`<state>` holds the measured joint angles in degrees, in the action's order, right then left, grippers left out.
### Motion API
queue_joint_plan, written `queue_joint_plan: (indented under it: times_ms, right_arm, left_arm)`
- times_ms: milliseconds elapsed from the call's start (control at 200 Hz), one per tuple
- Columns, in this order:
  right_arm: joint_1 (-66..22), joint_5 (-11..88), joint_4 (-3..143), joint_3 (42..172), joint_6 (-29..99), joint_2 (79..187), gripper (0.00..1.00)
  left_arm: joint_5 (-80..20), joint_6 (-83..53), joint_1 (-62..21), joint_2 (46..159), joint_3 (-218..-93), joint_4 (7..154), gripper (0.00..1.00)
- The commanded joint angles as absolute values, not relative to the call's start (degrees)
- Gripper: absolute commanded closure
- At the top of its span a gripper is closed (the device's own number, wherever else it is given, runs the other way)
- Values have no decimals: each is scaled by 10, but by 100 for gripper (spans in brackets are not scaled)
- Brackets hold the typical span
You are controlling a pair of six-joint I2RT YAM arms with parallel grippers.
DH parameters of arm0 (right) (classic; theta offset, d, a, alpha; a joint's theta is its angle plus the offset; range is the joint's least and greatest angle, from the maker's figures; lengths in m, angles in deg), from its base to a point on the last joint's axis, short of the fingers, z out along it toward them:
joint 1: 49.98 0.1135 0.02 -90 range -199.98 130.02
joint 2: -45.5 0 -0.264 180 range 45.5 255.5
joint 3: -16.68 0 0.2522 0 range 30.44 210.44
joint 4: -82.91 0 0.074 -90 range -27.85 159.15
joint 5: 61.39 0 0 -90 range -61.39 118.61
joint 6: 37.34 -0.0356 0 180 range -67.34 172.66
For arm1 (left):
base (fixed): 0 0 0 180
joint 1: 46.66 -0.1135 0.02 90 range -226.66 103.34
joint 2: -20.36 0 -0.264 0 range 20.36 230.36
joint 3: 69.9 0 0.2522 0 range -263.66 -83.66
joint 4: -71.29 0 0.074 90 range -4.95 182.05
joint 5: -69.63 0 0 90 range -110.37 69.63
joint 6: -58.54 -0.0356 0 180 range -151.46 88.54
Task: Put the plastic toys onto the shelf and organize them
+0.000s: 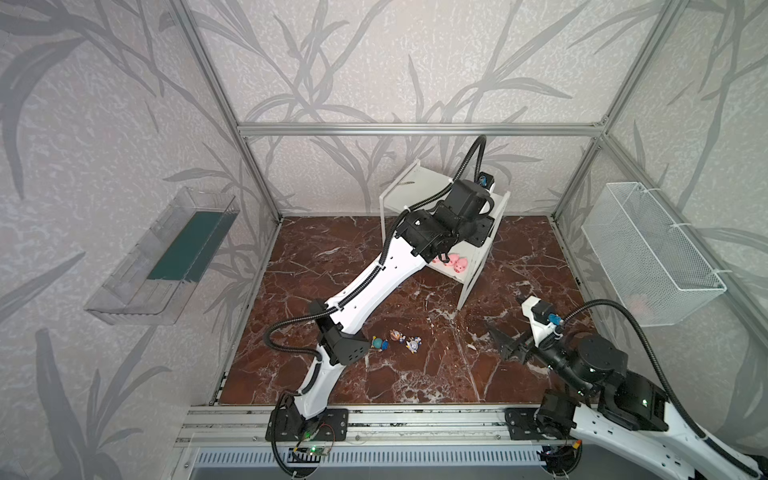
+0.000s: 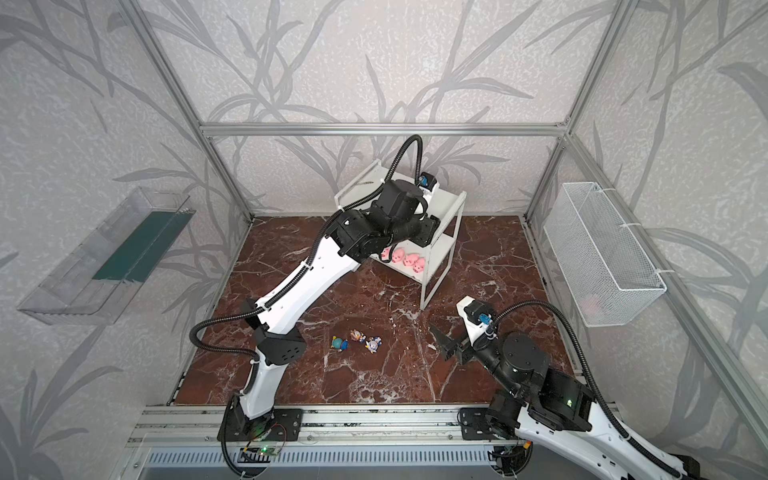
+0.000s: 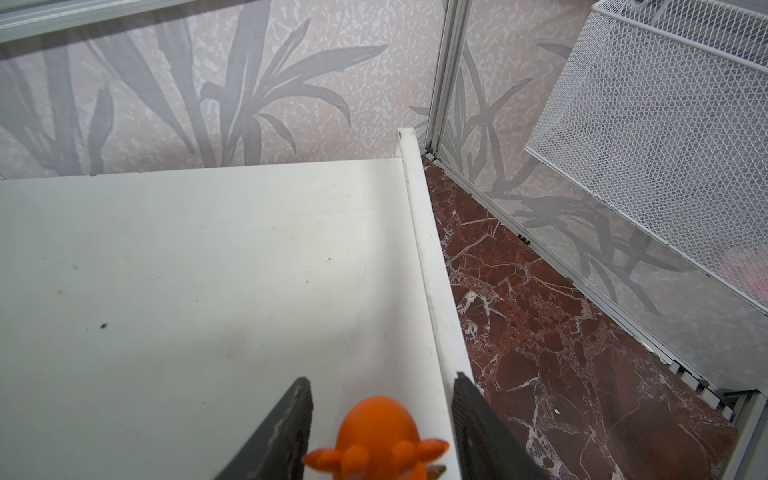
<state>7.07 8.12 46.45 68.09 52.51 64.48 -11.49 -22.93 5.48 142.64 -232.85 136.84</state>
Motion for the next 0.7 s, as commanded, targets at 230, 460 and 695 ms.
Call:
queue_joint_plan:
  times_ms: [230,460,695]
  right_arm:
    - [70,87,468,675,522,642,1]
    - [70,86,467,674,522,646,1]
    - [70,90,464,678,524,667,1]
  left_arm:
    - [-117,-237,57,1406,-2343,1367,42]
    - [-112,-247,57,1379,-2329,1359,40]
    - [-120,-256,52,1295,-2227,1309,36]
